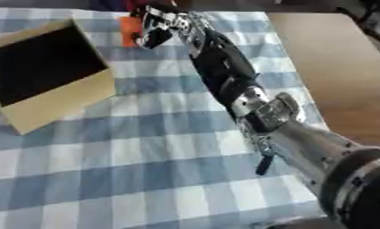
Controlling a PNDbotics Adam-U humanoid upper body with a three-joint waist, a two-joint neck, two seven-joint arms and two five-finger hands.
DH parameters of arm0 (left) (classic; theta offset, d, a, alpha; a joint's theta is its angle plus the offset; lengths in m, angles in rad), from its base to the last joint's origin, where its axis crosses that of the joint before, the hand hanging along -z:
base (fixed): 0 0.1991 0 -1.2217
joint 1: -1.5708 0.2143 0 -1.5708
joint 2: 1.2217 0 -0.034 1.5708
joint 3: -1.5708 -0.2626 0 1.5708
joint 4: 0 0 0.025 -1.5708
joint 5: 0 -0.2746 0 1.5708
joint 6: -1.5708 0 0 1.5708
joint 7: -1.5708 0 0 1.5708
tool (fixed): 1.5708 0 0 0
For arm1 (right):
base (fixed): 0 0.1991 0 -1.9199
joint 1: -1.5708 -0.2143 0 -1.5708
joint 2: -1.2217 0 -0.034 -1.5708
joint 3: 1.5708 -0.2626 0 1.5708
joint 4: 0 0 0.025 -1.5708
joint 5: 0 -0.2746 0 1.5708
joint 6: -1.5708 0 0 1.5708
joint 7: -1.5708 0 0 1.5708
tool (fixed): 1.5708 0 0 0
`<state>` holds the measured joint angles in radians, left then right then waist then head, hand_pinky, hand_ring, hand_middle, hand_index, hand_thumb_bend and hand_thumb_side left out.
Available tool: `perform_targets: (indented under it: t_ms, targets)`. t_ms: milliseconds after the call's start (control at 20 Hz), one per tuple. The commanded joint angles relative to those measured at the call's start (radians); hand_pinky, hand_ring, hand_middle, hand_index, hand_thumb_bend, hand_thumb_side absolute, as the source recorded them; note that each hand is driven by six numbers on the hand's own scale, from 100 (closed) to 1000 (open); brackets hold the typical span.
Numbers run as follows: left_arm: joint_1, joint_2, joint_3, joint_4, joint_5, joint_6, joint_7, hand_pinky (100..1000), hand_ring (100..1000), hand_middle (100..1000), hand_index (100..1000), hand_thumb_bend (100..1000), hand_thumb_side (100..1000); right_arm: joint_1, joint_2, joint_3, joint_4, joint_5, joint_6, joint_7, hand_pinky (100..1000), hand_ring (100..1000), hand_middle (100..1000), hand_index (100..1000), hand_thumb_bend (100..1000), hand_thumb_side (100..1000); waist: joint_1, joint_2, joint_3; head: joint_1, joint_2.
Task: Pick up objects on the table and place them in the box.
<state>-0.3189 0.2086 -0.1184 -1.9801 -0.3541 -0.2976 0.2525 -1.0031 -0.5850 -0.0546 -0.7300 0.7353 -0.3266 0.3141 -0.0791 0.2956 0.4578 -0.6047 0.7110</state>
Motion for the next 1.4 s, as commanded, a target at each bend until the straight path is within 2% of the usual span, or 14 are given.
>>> perform_targets:
  t_ms: [50, 300, 500, 800, 950, 1150, 1400]
  targets:
    - [-0.009, 0.007, 0.008, -0.02, -0.002, 0.0, 0.003, 647, 604, 584, 739, 100, 684, -0.024, -0.037, 0.002, -0.045, 0.01, -0.011, -0.019, 748, 729, 501, 583, 100, 232, 0.008, -0.026, 0.0, -0.007, -0.002]
    - [-0.008, 0.008, 0.008, -0.02, -0.001, -0.001, 0.002, 646, 601, 582, 739, 100, 676, -0.031, -0.031, 0.022, -0.107, 0.013, -0.042, -0.025, 750, 730, 502, 577, 100, 220, 0.009, -0.031, -0.001, -0.014, 0.001]
    - [-0.011, 0.009, 0.009, -0.02, 0.003, -0.016, 0.015, 642, 597, 579, 738, 100, 659, -0.04, -0.02, 0.061, -0.203, 0.003, -0.096, -0.008, 753, 733, 505, 577, 100, 210, 0.009, -0.036, 0.001, -0.025, 0.0]
    - [-0.028, 0.011, 0.012, -0.02, 0.002, -0.075, 0.046, 639, 595, 581, 742, 100, 624, -0.038, -0.005, 0.138, -0.359, -0.069, -0.169, 0.052, 757, 737, 510, 579, 100, 216, 0.007, -0.042, -0.001, -0.039, -0.002]
    - [-0.033, 0.013, 0.012, -0.02, 0.005, -0.091, 0.054, 641, 595, 582, 743, 100, 611, -0.033, 0.003, 0.175, -0.423, -0.103, -0.187, 0.097, 760, 741, 517, 585, 100, 224, 0.006, -0.045, -0.001, -0.045, -0.001]
    - [-0.041, 0.015, 0.015, -0.02, 0.0, -0.117, 0.063, 641, 597, 585, 747, 100, 597, -0.023, 0.026, 0.206, -0.455, -0.127, -0.189, 0.153, 759, 741, 520, 587, 100, 228, 0.006, -0.049, -0.002, -0.051, -0.003]
    - [-0.045, 0.014, 0.014, -0.02, 0.001, -0.127, 0.066, 642, 597, 585, 748, 100, 593, -0.009, 0.065, 0.234, -0.45, -0.116, -0.194, 0.203, 761, 747, 533, 599, 100, 257, 0.006, -0.051, -0.003, -0.052, -0.006]
